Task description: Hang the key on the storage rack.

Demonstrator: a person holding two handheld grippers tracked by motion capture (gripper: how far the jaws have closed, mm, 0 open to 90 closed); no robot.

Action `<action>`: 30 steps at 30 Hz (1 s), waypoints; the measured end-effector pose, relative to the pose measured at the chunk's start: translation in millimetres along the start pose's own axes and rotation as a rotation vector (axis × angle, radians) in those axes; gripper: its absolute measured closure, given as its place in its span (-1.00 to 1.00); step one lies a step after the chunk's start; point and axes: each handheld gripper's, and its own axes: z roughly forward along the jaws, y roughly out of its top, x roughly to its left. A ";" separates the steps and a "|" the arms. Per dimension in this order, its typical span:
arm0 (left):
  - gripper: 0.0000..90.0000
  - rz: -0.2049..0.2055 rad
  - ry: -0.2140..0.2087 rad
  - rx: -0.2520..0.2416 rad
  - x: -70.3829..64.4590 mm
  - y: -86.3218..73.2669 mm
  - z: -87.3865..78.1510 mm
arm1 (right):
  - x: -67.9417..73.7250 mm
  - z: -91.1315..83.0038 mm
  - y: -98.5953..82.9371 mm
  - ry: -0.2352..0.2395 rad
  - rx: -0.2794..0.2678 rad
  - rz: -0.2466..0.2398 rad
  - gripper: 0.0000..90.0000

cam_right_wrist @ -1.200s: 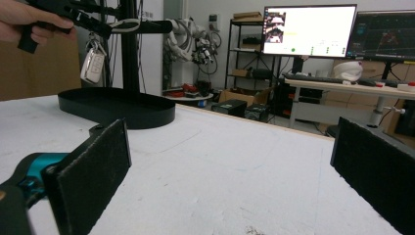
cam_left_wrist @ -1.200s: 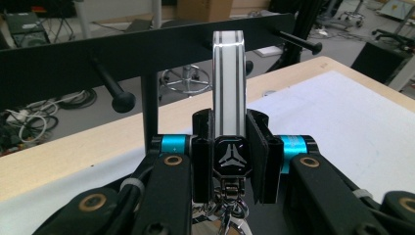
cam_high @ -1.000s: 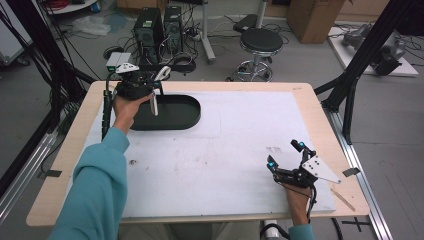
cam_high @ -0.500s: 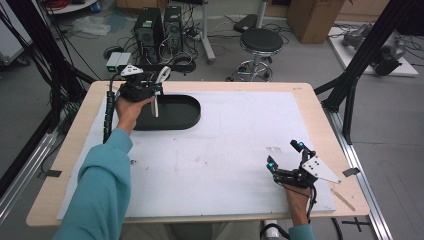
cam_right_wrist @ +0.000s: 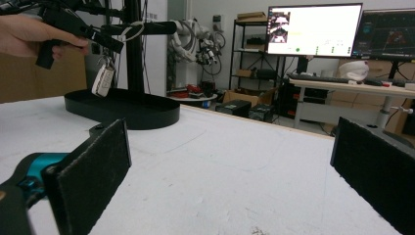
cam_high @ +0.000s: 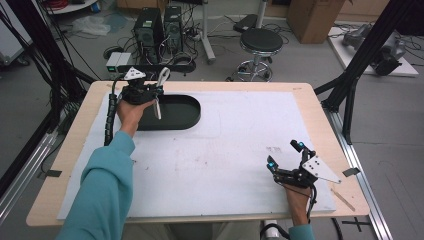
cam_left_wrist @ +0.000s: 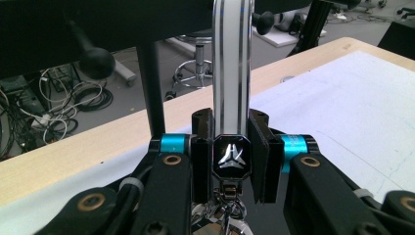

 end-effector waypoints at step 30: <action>0.01 0.007 -0.034 -0.050 -11.6 -3.9 0.7 | -0.3 -0.2 -0.3 0.002 0.001 0.018 -0.99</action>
